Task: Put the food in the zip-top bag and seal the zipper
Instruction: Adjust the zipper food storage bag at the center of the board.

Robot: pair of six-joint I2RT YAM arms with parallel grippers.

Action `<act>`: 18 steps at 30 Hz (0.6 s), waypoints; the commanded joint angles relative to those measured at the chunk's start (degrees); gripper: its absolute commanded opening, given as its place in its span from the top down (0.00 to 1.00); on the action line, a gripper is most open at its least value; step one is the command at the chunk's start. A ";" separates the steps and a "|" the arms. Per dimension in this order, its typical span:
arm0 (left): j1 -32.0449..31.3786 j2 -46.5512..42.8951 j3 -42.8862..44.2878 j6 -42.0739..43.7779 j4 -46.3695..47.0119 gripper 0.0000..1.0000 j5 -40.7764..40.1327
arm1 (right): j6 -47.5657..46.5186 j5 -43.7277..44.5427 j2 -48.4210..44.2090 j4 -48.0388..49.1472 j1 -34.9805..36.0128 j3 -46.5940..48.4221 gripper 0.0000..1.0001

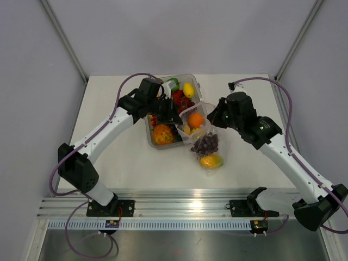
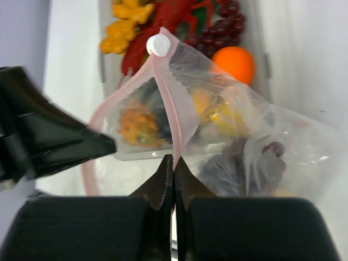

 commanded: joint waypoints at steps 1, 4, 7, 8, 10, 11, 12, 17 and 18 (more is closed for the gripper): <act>-4.45 -1.49 6.68 0.42 2.27 1.00 3.41 | -5.16 13.51 -2.88 -8.78 -0.40 7.10 1.00; -7.26 -0.79 10.90 -0.02 2.44 1.00 4.47 | -8.50 17.99 -4.55 -12.39 -0.40 12.71 1.00; -8.24 0.09 13.72 -1.51 4.98 1.00 4.82 | -10.36 22.03 -5.96 -15.90 -0.40 16.15 1.00; -8.41 0.53 14.25 -2.38 5.78 1.00 4.82 | -10.80 23.10 -6.40 -16.53 -0.40 16.42 1.00; -8.94 2.89 16.00 -2.74 7.36 1.00 5.00 | -11.50 26.68 -7.63 -18.11 -0.40 15.82 1.00; -9.12 4.04 16.88 -2.83 7.37 1.00 5.08 | -11.59 28.01 -7.90 -18.55 -0.40 15.46 1.00; -9.55 5.18 18.45 -2.92 7.46 1.00 5.96 | -11.60 28.90 -7.99 -19.08 -0.40 15.03 1.00; -11.84 11.51 19.17 -2.66 7.90 0.99 4.92 | -10.37 31.28 -9.74 -19.26 -0.49 8.01 1.00; -12.45 11.87 18.91 -2.40 7.03 0.86 3.69 | -9.93 31.37 -9.92 -19.35 -0.49 6.51 1.00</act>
